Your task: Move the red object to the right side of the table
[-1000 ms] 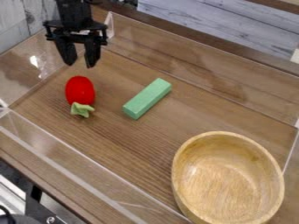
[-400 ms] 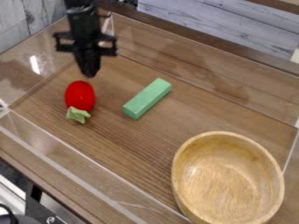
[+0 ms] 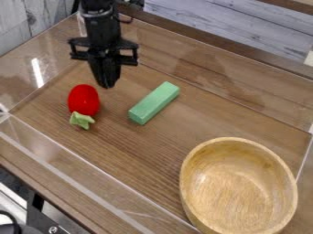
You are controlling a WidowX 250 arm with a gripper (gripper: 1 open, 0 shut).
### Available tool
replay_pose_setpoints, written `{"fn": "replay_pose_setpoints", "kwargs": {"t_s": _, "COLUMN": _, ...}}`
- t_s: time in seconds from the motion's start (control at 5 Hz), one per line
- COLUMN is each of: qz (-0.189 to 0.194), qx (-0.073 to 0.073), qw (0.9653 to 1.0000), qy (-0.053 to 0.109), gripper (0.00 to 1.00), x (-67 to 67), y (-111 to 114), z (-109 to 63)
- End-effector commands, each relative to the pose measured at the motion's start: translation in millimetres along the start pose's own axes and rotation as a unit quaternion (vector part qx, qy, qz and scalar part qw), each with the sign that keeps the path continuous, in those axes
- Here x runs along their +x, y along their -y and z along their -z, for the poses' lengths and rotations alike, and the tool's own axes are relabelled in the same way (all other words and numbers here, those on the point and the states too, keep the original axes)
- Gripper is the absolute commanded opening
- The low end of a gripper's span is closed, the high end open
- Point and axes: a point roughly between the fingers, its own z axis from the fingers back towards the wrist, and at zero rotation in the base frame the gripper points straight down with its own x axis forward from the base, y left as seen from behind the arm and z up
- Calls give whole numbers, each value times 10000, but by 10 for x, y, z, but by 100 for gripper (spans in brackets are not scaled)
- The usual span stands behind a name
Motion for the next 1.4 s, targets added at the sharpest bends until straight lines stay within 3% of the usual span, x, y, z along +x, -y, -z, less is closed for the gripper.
{"fn": "replay_pose_setpoints", "kwargs": {"t_s": 0.0, "qz": -115, "qx": 68, "qw": 9995, "qy": 300, "gripper": 100, "x": -40, "y": -62, "z": -121}}
{"fn": "replay_pose_setpoints", "kwargs": {"t_s": 0.4, "qz": -66, "qx": 182, "qw": 9995, "qy": 240, "gripper": 100, "x": -29, "y": -350, "z": 129}}
{"fn": "replay_pose_setpoints", "kwargs": {"t_s": 0.6, "qz": 162, "qx": 233, "qw": 9994, "qy": 195, "gripper": 0, "x": -51, "y": -422, "z": 216}}
{"fn": "replay_pose_setpoints", "kwargs": {"t_s": 0.8, "qz": 436, "qx": 212, "qw": 9986, "qy": 202, "gripper": 0, "x": -63, "y": -445, "z": 165}}
{"fn": "replay_pose_setpoints", "kwargs": {"t_s": 1.2, "qz": 614, "qx": -11, "qw": 9972, "qy": 423, "gripper": 0, "x": 62, "y": -116, "z": -303}}
